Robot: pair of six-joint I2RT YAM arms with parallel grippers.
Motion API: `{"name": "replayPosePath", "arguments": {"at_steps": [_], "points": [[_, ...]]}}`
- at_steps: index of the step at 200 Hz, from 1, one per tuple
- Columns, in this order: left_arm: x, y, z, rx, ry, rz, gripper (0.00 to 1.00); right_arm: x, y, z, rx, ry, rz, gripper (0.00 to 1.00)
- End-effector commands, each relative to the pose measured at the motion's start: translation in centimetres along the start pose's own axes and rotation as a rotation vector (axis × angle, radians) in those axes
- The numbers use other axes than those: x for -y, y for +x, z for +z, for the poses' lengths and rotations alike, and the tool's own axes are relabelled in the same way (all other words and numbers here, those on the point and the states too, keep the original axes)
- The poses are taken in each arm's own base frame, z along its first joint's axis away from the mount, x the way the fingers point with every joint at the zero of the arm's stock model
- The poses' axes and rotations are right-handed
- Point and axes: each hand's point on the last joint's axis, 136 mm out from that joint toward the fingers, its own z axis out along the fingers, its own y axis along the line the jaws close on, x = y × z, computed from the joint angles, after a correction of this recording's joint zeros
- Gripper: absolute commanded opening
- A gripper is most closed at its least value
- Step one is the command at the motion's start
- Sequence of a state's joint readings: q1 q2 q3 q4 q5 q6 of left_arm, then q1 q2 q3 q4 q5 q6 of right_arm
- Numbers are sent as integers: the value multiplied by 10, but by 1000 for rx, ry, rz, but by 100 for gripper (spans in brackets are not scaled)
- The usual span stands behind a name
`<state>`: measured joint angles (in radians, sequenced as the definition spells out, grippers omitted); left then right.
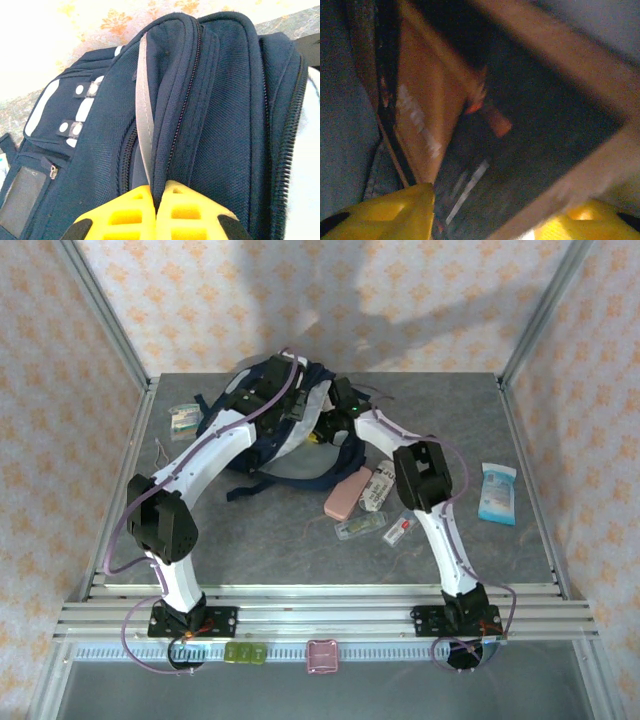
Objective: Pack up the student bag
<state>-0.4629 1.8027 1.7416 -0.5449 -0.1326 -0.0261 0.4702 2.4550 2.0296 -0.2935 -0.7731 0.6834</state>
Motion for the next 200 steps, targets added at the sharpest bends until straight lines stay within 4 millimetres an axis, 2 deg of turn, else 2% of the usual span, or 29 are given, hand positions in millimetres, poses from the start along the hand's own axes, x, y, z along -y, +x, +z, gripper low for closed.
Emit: {"name": "replayPosePath", "arguments": {"at_steps": [1,38,62,77,95,101,122,142,152,164,182,191,200], "points": [[-3,-51,-39,186,26,-60,0,13,-8,-36,57,83,14,58],[-1,-50,-37,182,33,-67,0,18,-10,-33,71,82,28,57],[2,-47,-35,173,47,-72,0,17,-16,-22,83,49,43,53],[4,-46,-35,169,56,-75,0,12,-24,-15,95,26,41,44],[7,-45,-36,169,74,-84,0,-6,-31,-4,98,-29,18,21],[9,-43,-35,166,82,-91,0,-12,-33,0,99,-49,12,17],[16,-40,-34,160,117,-115,0,-33,-34,14,77,-126,-13,17],[17,-37,-30,159,121,-163,0,-36,-30,17,57,-134,-39,19],[17,-35,-28,157,118,-188,0,-33,-24,10,50,-103,-60,24],[16,-33,-25,159,109,-218,0,-29,-15,-7,65,-48,-98,33],[11,-30,-19,161,83,-260,0,-26,1,-47,100,-23,-141,43],[7,-31,-17,166,61,-278,0,-27,8,-70,126,-24,-151,44],[4,-30,-12,165,43,-294,0,-20,17,-89,142,-3,-156,45]]}}
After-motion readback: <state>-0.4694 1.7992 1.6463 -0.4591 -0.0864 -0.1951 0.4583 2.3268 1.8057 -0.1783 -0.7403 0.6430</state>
